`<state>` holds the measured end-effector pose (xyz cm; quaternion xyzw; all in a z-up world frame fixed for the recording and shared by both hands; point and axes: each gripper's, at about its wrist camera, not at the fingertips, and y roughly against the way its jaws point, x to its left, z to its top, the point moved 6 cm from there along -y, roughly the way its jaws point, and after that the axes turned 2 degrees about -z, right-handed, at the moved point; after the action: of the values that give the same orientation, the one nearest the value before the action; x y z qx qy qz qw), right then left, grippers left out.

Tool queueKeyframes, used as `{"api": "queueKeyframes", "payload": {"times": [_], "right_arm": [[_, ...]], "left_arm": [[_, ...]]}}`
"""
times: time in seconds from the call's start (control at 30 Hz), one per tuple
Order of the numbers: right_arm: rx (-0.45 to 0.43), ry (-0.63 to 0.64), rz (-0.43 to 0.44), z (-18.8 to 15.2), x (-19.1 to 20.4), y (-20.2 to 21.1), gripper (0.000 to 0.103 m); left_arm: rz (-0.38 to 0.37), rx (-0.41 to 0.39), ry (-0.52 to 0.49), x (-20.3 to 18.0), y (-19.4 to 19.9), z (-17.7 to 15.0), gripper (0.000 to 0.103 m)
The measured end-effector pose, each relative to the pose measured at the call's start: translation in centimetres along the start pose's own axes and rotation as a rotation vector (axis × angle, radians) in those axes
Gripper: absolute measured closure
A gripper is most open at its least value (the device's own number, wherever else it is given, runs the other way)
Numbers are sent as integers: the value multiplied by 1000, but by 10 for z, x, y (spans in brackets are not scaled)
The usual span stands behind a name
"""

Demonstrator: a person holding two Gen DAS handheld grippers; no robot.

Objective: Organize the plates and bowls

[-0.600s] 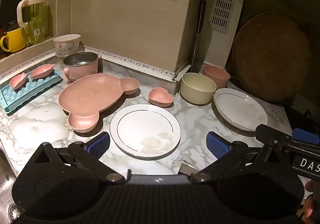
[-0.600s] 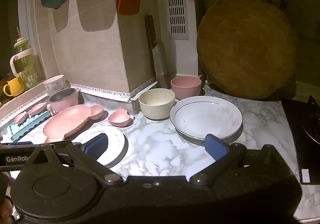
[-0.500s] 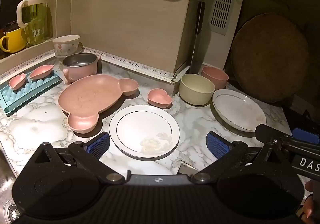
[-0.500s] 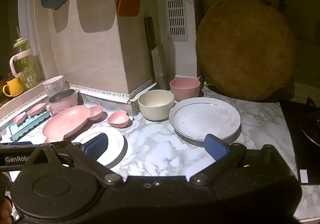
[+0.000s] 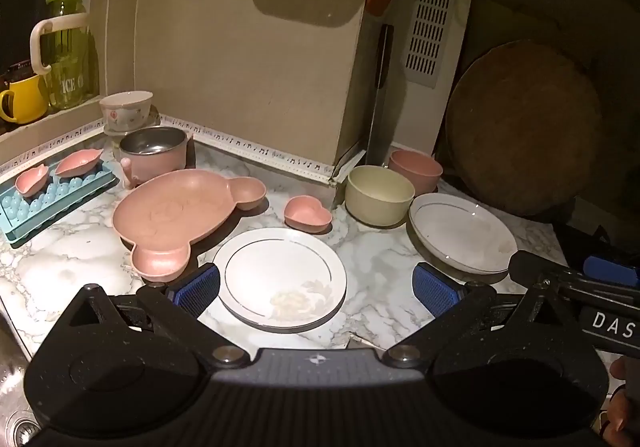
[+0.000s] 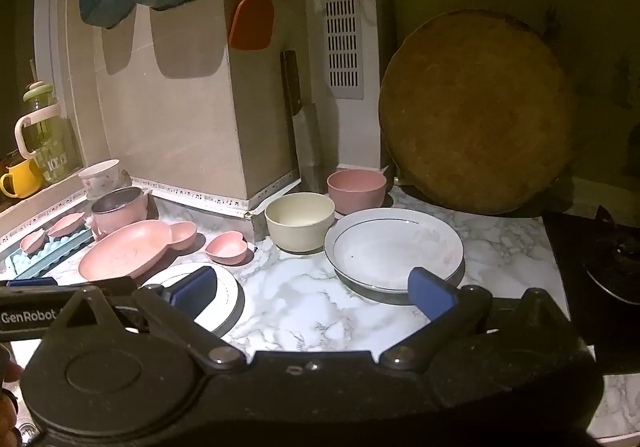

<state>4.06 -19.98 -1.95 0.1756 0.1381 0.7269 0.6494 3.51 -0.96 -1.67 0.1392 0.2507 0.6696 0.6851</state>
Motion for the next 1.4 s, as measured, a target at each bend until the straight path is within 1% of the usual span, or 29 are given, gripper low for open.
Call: {"api": "queueKeyframes", "payload": {"times": [0.23, 0.5, 0.7, 1.4], "right_arm": [[-19, -3, -6, 2, -5, 4, 1], [-35, 7, 2, 4, -4, 4, 1], [-34, 9, 15, 3, -2, 3, 1], [-27, 2, 19, 3, -3, 4, 1]], "left_arm": [[7, -37, -9, -4, 7, 5, 0], [22, -47, -31, -7, 7, 6, 0], [24, -45, -13, -2, 7, 5, 0], [21, -26, -16, -5, 5, 3, 0]]}}
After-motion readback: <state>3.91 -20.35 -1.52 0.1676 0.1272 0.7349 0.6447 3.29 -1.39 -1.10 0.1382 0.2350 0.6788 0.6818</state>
